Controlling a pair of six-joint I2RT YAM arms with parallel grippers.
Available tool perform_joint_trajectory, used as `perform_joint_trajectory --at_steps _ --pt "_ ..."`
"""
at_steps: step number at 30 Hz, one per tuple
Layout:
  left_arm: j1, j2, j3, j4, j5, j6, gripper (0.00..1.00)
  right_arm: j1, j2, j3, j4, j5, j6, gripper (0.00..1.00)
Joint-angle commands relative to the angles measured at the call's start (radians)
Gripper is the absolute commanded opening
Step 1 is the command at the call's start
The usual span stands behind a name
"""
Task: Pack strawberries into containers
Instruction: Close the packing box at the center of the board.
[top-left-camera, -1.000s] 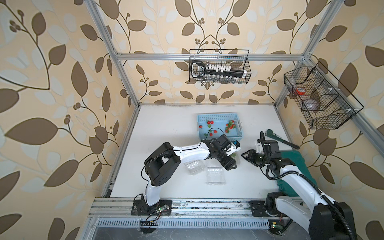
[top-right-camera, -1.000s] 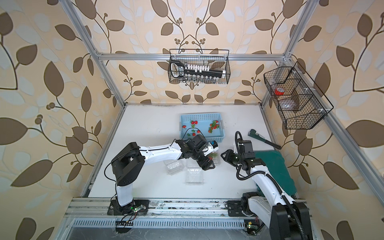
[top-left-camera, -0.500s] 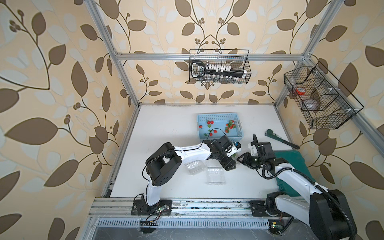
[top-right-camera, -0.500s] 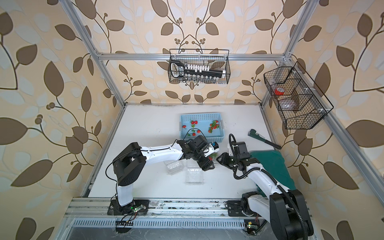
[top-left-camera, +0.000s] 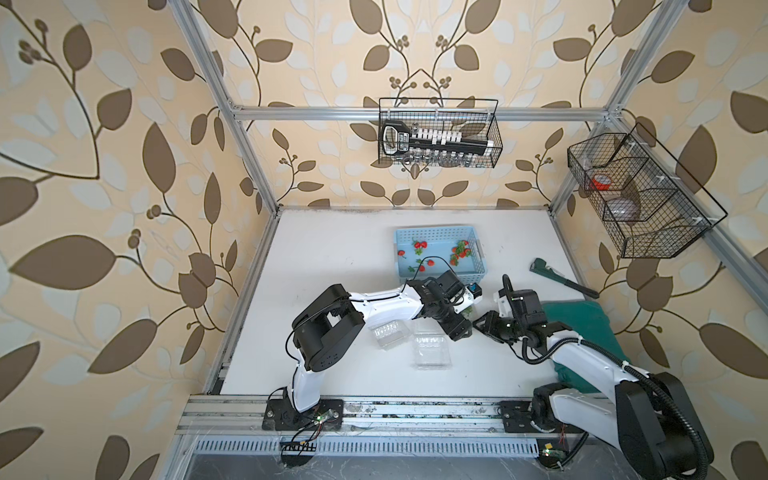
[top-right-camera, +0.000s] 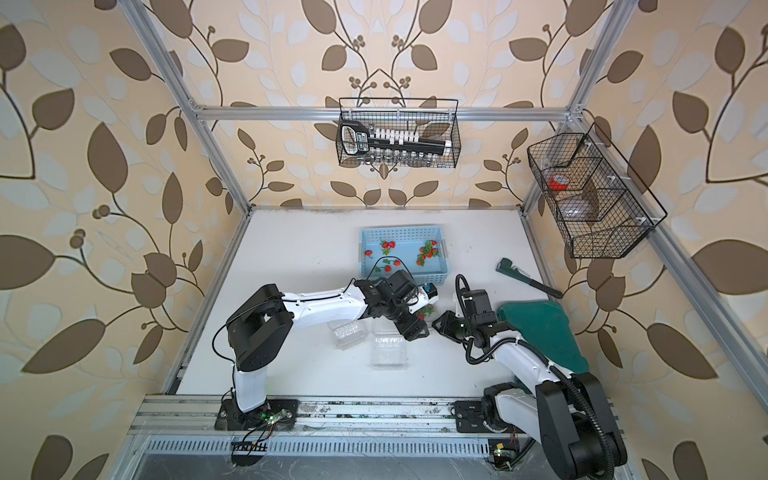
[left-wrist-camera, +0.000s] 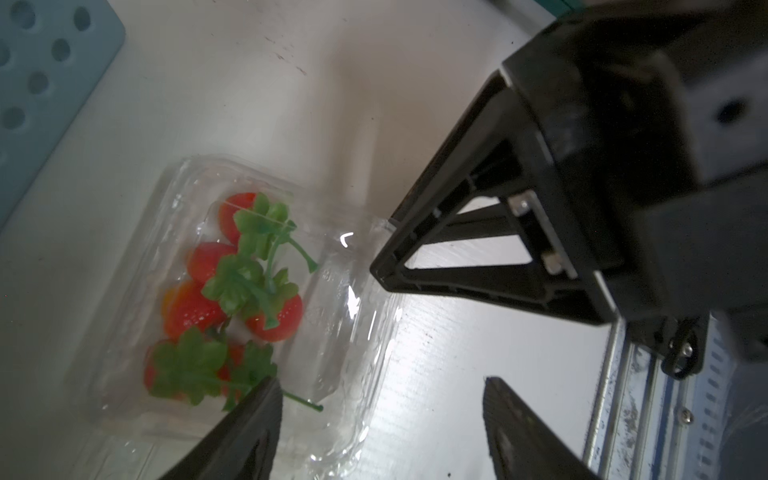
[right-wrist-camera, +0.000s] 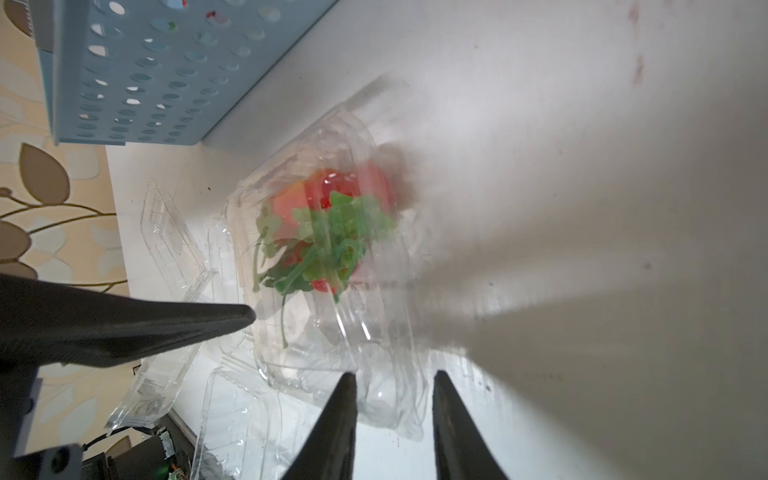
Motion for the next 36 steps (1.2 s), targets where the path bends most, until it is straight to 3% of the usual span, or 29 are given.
perform_joint_trajectory --at_steps 1,15,19,22,30,36 --pt "-0.007 0.002 0.025 -0.025 -0.003 0.014 0.78 0.004 -0.015 -0.036 -0.024 0.031 0.016 0.28" --pt "0.039 -0.085 0.007 0.016 0.015 -0.014 0.78 0.004 -0.035 -0.039 -0.030 0.048 0.025 0.21" --pt "0.091 -0.146 -0.023 0.039 0.021 -0.030 0.78 0.004 -0.047 -0.031 -0.042 0.056 0.025 0.37" --pt "0.118 -0.169 -0.026 0.029 0.017 -0.022 0.78 0.004 -0.065 -0.011 -0.066 0.069 0.017 0.42" --pt "0.171 -0.209 -0.049 0.031 0.006 -0.027 0.78 0.004 -0.127 0.068 -0.150 0.086 -0.004 0.43" --pt "0.344 -0.332 -0.091 0.051 0.030 -0.123 0.79 0.085 -0.151 0.242 -0.319 0.231 -0.086 0.43"
